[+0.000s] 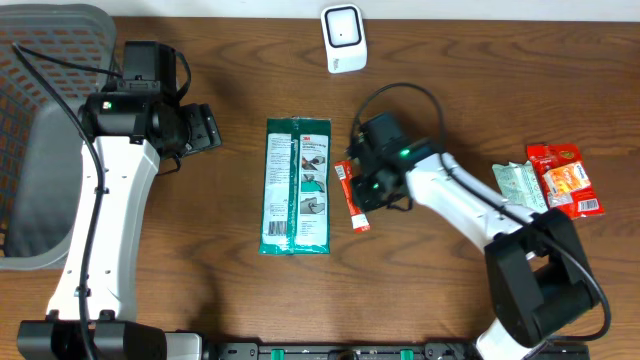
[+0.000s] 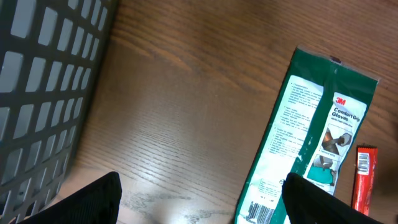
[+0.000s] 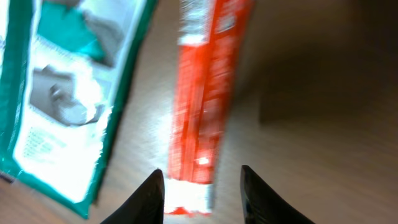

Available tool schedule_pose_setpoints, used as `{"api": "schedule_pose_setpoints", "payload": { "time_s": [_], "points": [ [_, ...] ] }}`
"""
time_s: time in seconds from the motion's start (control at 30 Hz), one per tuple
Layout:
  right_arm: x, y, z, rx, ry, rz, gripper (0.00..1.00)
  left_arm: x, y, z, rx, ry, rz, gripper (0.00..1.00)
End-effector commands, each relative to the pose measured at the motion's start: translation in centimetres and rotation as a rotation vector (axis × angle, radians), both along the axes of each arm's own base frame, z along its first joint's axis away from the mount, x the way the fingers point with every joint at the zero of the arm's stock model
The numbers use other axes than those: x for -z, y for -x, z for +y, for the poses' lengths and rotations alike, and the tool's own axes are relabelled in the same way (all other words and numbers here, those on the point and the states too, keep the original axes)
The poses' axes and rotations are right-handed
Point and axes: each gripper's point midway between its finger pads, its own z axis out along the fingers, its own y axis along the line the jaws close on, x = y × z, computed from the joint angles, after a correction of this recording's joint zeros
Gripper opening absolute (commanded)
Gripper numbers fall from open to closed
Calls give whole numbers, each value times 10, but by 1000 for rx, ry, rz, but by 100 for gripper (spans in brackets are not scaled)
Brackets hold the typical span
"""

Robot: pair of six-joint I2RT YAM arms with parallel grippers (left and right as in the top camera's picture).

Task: Scan the item barcode
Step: 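Carry the red Nescafe stick up and right with the right gripper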

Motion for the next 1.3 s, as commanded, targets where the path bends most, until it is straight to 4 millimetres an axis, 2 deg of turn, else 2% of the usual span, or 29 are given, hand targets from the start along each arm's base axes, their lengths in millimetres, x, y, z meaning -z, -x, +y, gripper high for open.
{"api": "schedule_pose_setpoints", "payload": {
  "time_s": [0.0,0.1,0.23,0.3,0.4,0.57,0.67,0.73,0.77,0.83,0.87,0.97,1.03,1.27],
  "points": [
    [15,7,3,37,181,-67,34,-4,0,3,-6,-8,-8,83],
    [31,10,1,25,332,-136,34,-4,0,3,-6,-8,-8,83],
    [52,11,-6,-6,451,-170,34,-4,0,3,-6,-8,-8,83],
    [57,11,-6,-9,457,-164,33,-4,0,3,-6,-8,-8,83],
    [57,12,-5,-9,453,-162,21,-4,0,3,-6,-8,-8,83],
    [55,11,-10,32,428,-127,21,-4,0,3,-6,-8,-8,83],
    [58,18,-4,49,328,-30,22,-4,-1,3,-6,-8,-9,83],
    [59,19,-8,71,305,8,21,-4,0,3,-6,-8,-8,83],
    [59,18,-11,87,306,13,18,-4,0,3,-6,-8,-8,83],
    [59,17,-15,112,282,43,1,-4,0,3,-6,-8,-8,83],
    [59,18,-13,107,251,66,1,-4,0,3,-6,-8,-8,83],
    [48,20,1,68,104,132,1,-4,0,3,-6,-8,-8,83],
    [33,17,7,66,-17,165,1,-4,0,3,-6,-8,-8,83],
    [-10,5,19,27,-398,244,1,-4,0,3,-6,-8,-8,83]
  ]
}}
